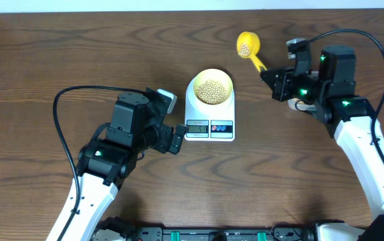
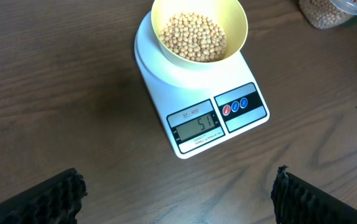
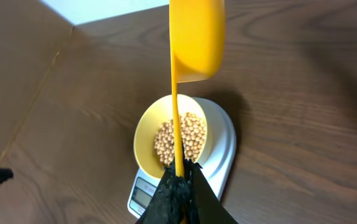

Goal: Scoop item into bowl and weigh 50g on scale
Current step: 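Carry the scoop right back to the soybean tub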

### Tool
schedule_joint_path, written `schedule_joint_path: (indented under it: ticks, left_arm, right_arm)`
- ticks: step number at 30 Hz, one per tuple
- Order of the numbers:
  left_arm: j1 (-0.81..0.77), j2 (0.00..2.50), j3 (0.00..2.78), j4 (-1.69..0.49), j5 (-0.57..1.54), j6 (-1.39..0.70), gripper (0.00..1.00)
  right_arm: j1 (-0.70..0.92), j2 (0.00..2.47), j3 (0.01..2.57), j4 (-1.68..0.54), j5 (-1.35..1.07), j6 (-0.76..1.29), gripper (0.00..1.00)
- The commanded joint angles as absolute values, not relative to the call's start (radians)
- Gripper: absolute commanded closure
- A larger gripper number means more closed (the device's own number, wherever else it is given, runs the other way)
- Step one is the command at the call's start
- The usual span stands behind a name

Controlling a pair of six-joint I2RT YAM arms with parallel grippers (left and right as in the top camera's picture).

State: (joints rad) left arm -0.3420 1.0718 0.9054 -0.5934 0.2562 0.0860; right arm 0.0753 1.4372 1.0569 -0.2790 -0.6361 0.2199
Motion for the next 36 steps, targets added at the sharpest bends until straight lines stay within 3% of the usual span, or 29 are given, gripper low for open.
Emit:
schedule_joint_path:
  ticks: [1, 10, 24, 36]
  left_arm:
    - [-0.337, 1.072, 0.905, -0.589, 0.25, 0.093, 0.02]
    - [-0.337, 1.072, 0.905, -0.589, 0.25, 0.093, 0.02]
    - [-0.337, 1.072, 0.905, -0.589, 0.25, 0.093, 0.02]
    - [-0.337, 1.072, 0.905, -0.589, 0.25, 0.093, 0.02]
  right_arm:
    - [0.023, 1.409, 1.059, -0.281, -0.65, 0.284, 0.98]
    - [-0.148, 1.404, 1.059, -0.357, -0.651, 0.345, 0.98]
    - [-0.268, 1.404, 1.059, -0.546, -0.496, 0.344, 0.98]
    - [-0.266, 1.404, 1.059, -0.697, -0.364, 0.193, 0.99]
